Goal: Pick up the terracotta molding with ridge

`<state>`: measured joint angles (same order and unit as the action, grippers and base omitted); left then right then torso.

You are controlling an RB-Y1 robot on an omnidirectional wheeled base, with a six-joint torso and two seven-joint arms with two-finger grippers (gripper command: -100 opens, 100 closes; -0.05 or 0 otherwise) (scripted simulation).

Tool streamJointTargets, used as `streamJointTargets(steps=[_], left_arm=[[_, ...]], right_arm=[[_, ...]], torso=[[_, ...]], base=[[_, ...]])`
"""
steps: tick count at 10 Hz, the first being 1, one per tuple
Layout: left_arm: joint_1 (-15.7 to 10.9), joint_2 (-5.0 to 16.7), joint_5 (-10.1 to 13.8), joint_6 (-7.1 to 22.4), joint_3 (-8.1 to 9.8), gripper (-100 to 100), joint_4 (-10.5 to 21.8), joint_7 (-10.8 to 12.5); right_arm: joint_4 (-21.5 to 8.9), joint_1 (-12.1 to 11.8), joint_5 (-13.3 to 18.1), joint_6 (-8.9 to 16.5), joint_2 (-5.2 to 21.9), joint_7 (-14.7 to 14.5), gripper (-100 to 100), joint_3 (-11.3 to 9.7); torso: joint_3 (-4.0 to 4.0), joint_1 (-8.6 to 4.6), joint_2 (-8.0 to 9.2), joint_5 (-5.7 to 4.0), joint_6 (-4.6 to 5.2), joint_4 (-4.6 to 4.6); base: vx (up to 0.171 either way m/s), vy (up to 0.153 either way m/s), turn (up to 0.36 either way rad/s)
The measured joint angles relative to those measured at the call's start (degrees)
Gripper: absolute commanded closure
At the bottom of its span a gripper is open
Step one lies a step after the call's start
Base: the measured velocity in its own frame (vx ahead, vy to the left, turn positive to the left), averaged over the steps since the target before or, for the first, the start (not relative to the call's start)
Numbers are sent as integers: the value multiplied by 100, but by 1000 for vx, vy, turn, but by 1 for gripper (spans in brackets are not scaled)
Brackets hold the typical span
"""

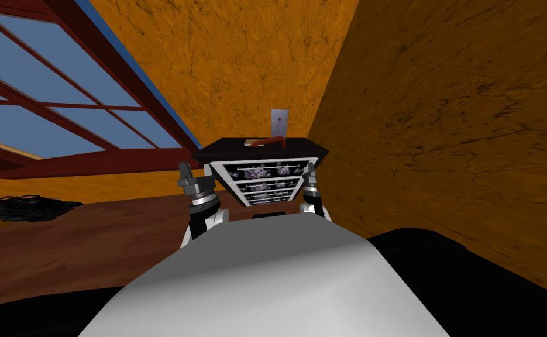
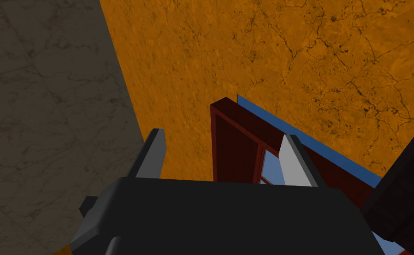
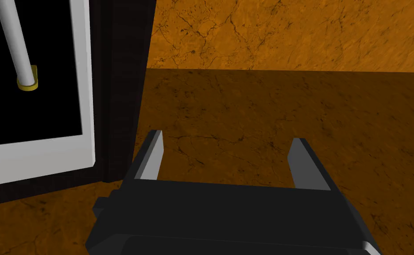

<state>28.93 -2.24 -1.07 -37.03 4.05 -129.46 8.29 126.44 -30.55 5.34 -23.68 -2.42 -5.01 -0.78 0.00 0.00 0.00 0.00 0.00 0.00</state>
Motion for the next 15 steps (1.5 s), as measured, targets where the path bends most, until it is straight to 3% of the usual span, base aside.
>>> streamJointTargets(steps=[6, 9, 12, 15], left_arm=[[0, -1, 0, 0, -1, 0, 0, 0], [0, -1, 0, 0, -1, 0, 0, 0], [0, -1, 0, 0, -1, 0, 0, 0], [0, -1, 0, 0, -1, 0, 0, 0]], right_arm=[[-88, -244, 409, 91, 838, -107, -100, 617], [-178, -390, 733, 202, 1239, -159, -100, 1161], [-260, -577, 995, 159, 1358, -275, -100, 1527], [-382, -709, 1330, 253, 1662, -355, -100, 2045]], torso=[[0, 42, -1, 10, 0, 0], [-2, 51, -4, 12, 0, -1], [0, 37, 1, 9, -1, 0], [-3, 44, -4, 11, 0, -1]], base=[[5, 102, -20], [10, 129, -16], [7, 107, 0], [11, 128, 6]])
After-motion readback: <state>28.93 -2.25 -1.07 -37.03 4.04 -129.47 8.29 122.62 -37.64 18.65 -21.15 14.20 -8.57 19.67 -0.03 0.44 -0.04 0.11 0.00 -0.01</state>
